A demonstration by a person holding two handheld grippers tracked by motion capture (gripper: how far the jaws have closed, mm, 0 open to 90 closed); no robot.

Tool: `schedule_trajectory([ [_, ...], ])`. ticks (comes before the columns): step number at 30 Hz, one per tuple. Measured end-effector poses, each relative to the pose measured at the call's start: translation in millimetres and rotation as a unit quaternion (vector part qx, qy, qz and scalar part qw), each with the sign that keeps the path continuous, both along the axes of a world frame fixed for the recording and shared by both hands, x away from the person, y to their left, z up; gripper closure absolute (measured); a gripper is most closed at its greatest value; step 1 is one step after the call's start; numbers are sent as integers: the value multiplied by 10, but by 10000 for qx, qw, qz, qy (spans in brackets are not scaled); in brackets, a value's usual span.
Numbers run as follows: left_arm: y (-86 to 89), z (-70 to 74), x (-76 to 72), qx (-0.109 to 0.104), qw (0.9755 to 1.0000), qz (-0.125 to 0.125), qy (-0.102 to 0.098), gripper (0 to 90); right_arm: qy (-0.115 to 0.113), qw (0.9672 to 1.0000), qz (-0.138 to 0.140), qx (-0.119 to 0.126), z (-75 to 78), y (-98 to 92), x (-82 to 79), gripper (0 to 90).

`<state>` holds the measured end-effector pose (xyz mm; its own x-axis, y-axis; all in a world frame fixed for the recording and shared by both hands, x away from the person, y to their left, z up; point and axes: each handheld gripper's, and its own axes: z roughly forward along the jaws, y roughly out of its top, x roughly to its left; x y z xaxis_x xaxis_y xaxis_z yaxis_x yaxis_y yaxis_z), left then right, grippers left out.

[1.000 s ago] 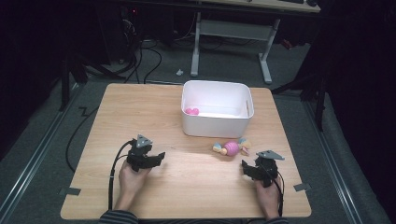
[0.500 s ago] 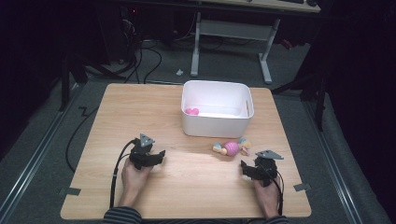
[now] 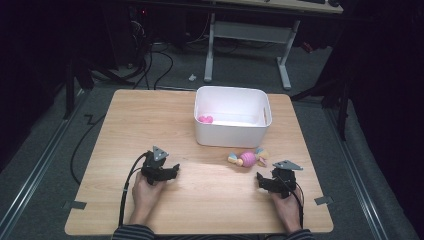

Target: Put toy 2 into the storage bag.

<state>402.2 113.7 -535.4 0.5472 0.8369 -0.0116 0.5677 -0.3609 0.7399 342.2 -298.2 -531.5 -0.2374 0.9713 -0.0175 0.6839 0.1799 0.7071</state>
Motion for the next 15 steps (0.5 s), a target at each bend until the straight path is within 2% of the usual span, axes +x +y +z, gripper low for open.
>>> schedule_trajectory([
  [4, -1, -1, 0, -12, 10000, -2, 3, 261, 31, 9999, 164, -3, 6, -11, -1, 163],
  [6, 0, -1, -1, -10, 10000, -3, 2, 260, 66, 9998, 162, -18, 17, -15, -5, 182],
  [7, 0, -1, -3, -11, 10000, -4, 3, 260, 149, 9997, 176, -23, 43, -25, -28, 229],
  [9, 0, -1, -3, -10, 10000, -6, 2, 260, 174, 9996, 195, -49, 53, -31, -44, 230],
  [15, 0, -1, -3, -13, 10000, -5, 3, 260, 78, 9994, 344, 33, 162, -91, -201, 245],
])
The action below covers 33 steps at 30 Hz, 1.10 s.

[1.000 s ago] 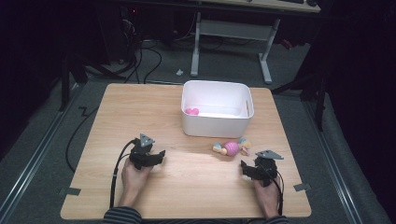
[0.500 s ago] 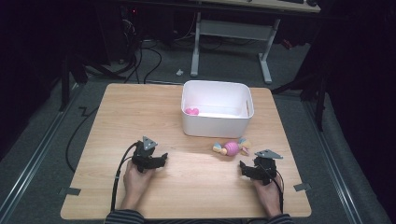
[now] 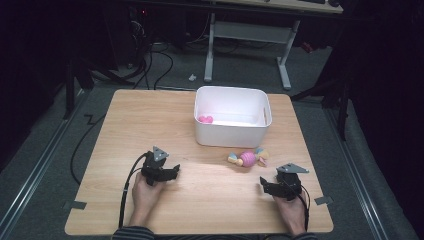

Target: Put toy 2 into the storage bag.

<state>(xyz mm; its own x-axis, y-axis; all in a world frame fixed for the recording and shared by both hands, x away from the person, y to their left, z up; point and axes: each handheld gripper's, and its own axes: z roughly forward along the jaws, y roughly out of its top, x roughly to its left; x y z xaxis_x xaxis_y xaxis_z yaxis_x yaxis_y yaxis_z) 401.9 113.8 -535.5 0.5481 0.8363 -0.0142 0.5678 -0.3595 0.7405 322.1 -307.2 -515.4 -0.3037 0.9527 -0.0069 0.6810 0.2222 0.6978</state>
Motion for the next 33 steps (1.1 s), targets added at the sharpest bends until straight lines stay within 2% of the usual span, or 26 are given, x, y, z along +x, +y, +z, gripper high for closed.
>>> schedule_trajectory([
  [6, 0, 0, 0, -1, 10000, 0, 1, 260, -153, 9998, 158, 21, 128, 22, -68, 239],
  [8, 1, 0, 0, -3, 10000, 0, 2, 260, -158, 9995, 261, 54, 165, 45, -52, 235],
  [9, 2, 1, 0, -3, 10000, -6, 10, 259, -89, 9991, 374, 164, 195, 76, -19, 234],
  [12, 3, 0, 1, -5, 10000, -4, 5, 259, -47, 9988, 446, 192, 223, 114, 14, 233],
  [15, 1, 1, 0, -3, 10000, -5, 9, 259, 6, 9981, 616, 67, 279, 201, 79, 220],
  [25, 0, 0, 0, -1, 10000, 0, -1, 259, 66, 9962, 844, -192, 436, 381, 263, 218],
  [28, -1, 0, 0, -1, 10000, 1, 0, 259, 75, 9944, 969, -410, 484, 486, 353, 216],
  [33, 0, 0, 0, 0, 10000, 0, -1, 259, 37, 9936, 1018, -494, 515, 585, 443, 206],
])
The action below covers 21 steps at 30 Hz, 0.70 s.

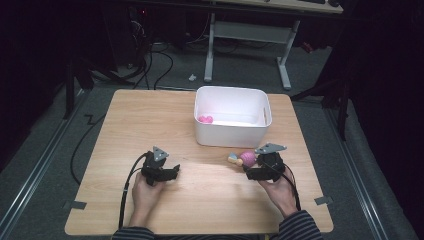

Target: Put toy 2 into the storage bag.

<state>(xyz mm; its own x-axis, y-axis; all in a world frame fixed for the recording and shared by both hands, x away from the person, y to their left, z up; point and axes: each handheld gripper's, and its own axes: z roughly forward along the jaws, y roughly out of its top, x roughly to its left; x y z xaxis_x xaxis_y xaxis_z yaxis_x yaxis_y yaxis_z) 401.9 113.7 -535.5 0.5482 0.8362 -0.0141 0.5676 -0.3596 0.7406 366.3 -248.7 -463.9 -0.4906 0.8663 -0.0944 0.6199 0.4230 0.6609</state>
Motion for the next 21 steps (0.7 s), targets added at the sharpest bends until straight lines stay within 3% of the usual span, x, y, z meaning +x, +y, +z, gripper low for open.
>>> schedule_trajectory([
  [21, -1, 0, -1, 3, 10000, 0, -2, 259, 223, 9993, 77, -289, -159, 134, 274, 146],
])
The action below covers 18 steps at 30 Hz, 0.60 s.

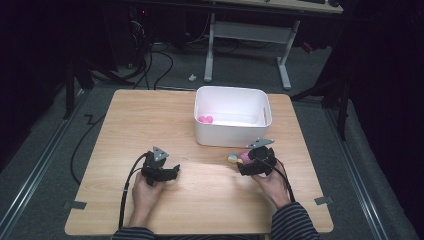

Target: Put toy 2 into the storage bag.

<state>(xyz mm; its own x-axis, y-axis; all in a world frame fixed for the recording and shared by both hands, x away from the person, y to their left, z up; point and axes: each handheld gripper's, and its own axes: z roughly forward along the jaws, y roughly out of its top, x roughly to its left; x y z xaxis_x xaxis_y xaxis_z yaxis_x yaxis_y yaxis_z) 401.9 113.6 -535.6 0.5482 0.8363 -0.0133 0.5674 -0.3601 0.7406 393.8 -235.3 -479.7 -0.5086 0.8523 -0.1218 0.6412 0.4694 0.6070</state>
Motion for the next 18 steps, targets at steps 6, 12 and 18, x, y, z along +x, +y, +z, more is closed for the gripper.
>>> schedule_trajectory([
  [6, 0, 0, -1, -3, 10000, -16, 0, 259, 106, 9999, 45, 24, -64, 12, 57, 146],
  [12, 0, 0, -1, -3, 10000, -17, 1, 259, 103, 9999, 22, -90, -130, 33, 107, 151],
  [18, 0, 0, -1, -3, 10000, -16, 1, 259, 52, 9997, 30, -246, -147, 33, 107, 188],
])
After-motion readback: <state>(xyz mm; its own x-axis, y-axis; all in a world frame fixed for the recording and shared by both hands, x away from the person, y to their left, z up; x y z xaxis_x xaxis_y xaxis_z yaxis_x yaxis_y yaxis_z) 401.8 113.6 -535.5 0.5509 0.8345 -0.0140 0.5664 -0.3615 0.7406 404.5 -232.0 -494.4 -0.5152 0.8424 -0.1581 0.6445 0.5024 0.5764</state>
